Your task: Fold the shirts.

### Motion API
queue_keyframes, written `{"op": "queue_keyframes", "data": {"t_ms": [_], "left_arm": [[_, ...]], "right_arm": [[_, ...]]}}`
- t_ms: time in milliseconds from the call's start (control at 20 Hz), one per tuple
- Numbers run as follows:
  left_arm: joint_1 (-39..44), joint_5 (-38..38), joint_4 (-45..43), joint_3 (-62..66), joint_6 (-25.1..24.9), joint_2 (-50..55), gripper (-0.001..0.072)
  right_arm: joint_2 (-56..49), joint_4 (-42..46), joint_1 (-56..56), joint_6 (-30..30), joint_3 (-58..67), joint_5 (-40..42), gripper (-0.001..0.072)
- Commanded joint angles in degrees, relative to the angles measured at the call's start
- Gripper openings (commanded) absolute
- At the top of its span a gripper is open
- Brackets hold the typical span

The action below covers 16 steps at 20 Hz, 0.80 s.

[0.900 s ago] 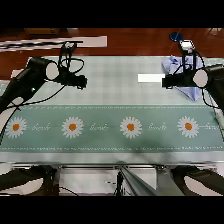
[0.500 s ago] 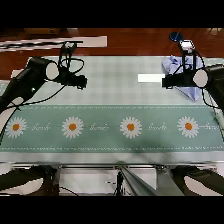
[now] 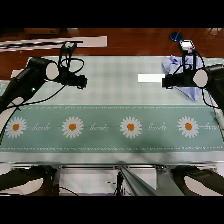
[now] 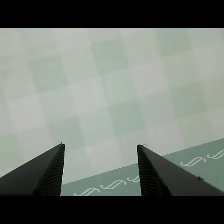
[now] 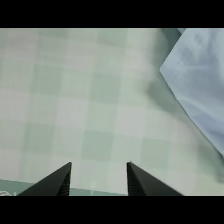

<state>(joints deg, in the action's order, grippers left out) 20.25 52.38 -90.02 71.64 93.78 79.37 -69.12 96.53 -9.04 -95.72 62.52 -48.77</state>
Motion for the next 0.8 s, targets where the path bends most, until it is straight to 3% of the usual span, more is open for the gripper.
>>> {"op": "queue_keyframes", "data": {"t_ms": [0,200,250,300,350,450,750], "left_arm": [[0.04,-0.63,0.00,-0.02,0.00,0.04,0.0539],[0.09,-1.81,-0.07,-0.02,-0.07,0.04,0.0540],[-0.02,-4.48,-0.72,-0.02,-0.22,0.04,0.0592],[-0.20,-6.56,-2.64,0.15,-0.20,0.02,0.0720],[-0.61,-6.97,-5.44,0.76,-0.24,0.02,0.0720],[-2.78,-6.01,-10.16,2.34,-0.22,0.00,0.0720],[-9.27,5.20,-8.37,3.30,-0.04,-0.02,0.0720]], "right_arm": [[0.00,0.04,-0.07,0.00,-0.02,1.33,0.0431],[0.00,0.83,-0.07,0.11,-0.02,6.84,0.0432],[0.02,1.97,-0.07,0.48,-0.02,9.88,0.0433],[0.00,5.05,-0.04,0.44,0.07,13.94,0.0496],[0.00,10.14,0.09,0.35,0.44,18.08,0.0588],[-0.13,19.04,2.21,-1.31,2.49,24.61,0.0588],[-9.07,13.92,18.84,-5.79,14.88,20.87,0.0586]]}}
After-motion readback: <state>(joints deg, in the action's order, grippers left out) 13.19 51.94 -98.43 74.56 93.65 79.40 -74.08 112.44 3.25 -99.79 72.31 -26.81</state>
